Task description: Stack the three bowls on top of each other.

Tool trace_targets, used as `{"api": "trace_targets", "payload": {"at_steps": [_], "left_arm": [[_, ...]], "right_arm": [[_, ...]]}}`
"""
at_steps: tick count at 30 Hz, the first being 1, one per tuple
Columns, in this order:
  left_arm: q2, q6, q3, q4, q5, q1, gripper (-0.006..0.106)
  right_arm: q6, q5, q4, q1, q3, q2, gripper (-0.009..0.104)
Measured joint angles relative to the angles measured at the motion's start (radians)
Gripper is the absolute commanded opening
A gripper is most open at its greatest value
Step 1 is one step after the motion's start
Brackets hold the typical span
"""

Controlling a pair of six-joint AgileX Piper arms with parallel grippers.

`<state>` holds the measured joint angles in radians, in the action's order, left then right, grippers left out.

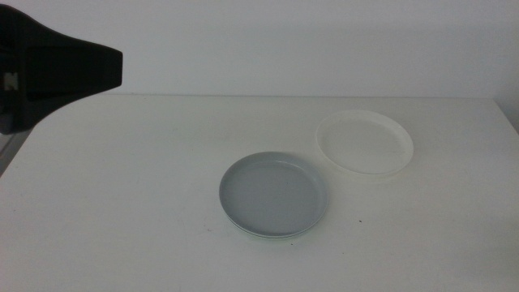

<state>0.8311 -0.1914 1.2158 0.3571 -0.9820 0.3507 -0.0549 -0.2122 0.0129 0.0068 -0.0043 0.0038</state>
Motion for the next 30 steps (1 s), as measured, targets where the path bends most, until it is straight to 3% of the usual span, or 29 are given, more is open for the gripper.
{"api": "trace_targets", "payload": {"at_steps": [23, 27, 30], "left_arm": [[0.0, -0.002, 0.0, -0.002, 0.0, 0.0, 0.094], [0.0, -0.002, 0.0, -0.002, 0.0, 0.0, 0.094], [0.0, -0.002, 0.0, -0.002, 0.0, 0.0, 0.094]], "right_arm": [[-0.006, 0.164, -0.019, 0.0, -0.022, 0.043, 0.093], [-0.013, 0.087, -0.08, 0.0, -0.181, 0.229, 0.093], [-0.017, -0.109, -0.107, 0.0, -0.368, 0.397, 0.093]]}}
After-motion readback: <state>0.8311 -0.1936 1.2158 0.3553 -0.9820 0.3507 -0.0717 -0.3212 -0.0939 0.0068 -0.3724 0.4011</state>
